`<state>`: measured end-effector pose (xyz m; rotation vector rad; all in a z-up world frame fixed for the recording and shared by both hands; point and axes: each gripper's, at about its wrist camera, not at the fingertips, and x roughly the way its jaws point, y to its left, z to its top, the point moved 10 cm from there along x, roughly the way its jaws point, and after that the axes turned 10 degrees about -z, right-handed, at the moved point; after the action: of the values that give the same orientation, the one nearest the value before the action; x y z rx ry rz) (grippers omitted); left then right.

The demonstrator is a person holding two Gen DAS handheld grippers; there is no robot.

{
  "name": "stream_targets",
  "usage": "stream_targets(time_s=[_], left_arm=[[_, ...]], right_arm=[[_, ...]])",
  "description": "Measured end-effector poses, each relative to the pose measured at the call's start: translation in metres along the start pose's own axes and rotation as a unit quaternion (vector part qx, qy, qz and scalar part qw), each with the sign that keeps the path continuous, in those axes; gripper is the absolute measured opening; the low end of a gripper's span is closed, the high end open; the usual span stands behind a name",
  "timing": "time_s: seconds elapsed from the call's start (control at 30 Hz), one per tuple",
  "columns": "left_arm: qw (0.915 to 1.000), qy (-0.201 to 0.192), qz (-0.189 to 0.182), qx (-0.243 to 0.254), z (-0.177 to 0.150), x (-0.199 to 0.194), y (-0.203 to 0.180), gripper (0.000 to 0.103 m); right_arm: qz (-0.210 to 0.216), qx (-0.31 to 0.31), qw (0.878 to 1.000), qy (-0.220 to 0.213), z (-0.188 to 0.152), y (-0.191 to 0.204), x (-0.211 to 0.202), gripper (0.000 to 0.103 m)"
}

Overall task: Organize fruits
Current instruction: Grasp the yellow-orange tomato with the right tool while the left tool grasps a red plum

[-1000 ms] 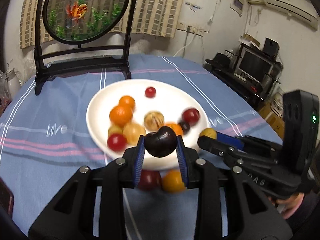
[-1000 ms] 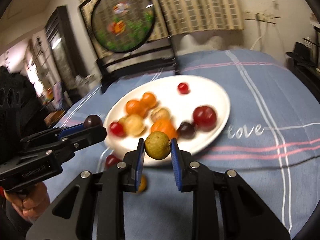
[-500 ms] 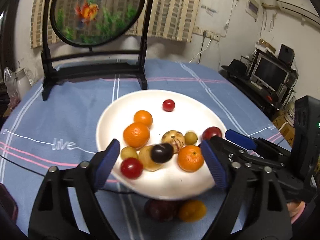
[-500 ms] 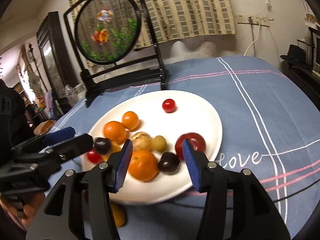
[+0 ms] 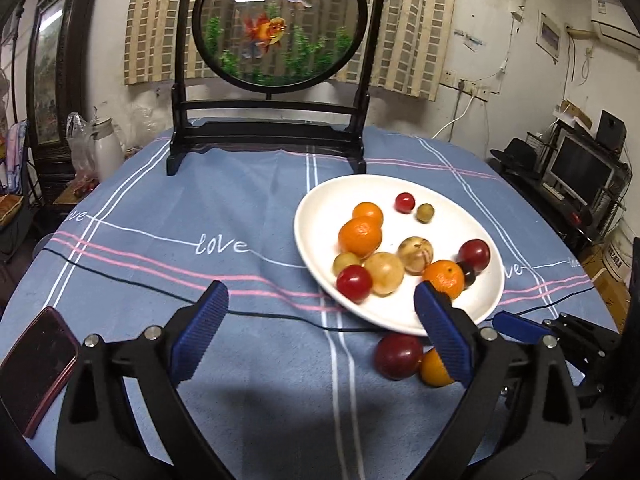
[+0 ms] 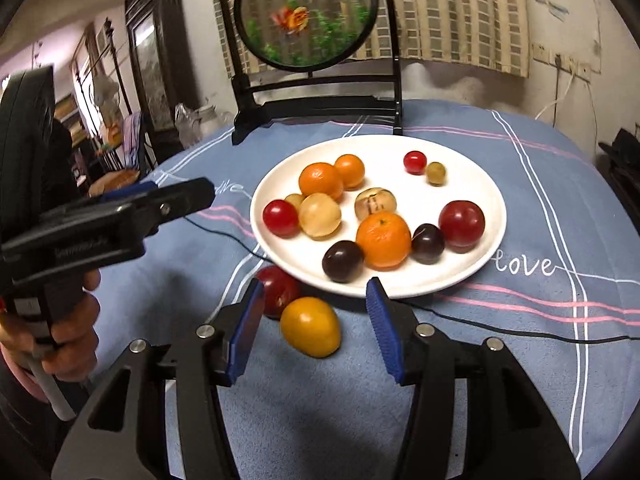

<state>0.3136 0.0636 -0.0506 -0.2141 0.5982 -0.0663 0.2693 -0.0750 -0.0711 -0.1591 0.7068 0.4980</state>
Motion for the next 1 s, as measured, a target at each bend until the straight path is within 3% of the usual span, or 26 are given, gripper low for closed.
stream_targets(time_s=[0.33, 0.53, 1.0], left_arm=[[0.9996, 0.023, 0.018, 0.004, -0.012, 0.004, 0.005, 0.097], [0.9988, 0.026, 0.039, -0.017, -0.016, 0.004, 0.020, 0.097], [0.9981, 0.031, 0.047, -0.023, -0.018, 0.004, 0.022, 0.097]], right_arm=[[0.005, 0.014, 1.000, 0.020, -0.006, -0.004, 0.004, 0.054], [0.018, -0.016, 0.997, 0.067, -0.023, 0.009, 0.013, 0.054], [-0.010, -0.044, 0.996, 0.079, -0.031, 0.008, 0.035, 0.053]])
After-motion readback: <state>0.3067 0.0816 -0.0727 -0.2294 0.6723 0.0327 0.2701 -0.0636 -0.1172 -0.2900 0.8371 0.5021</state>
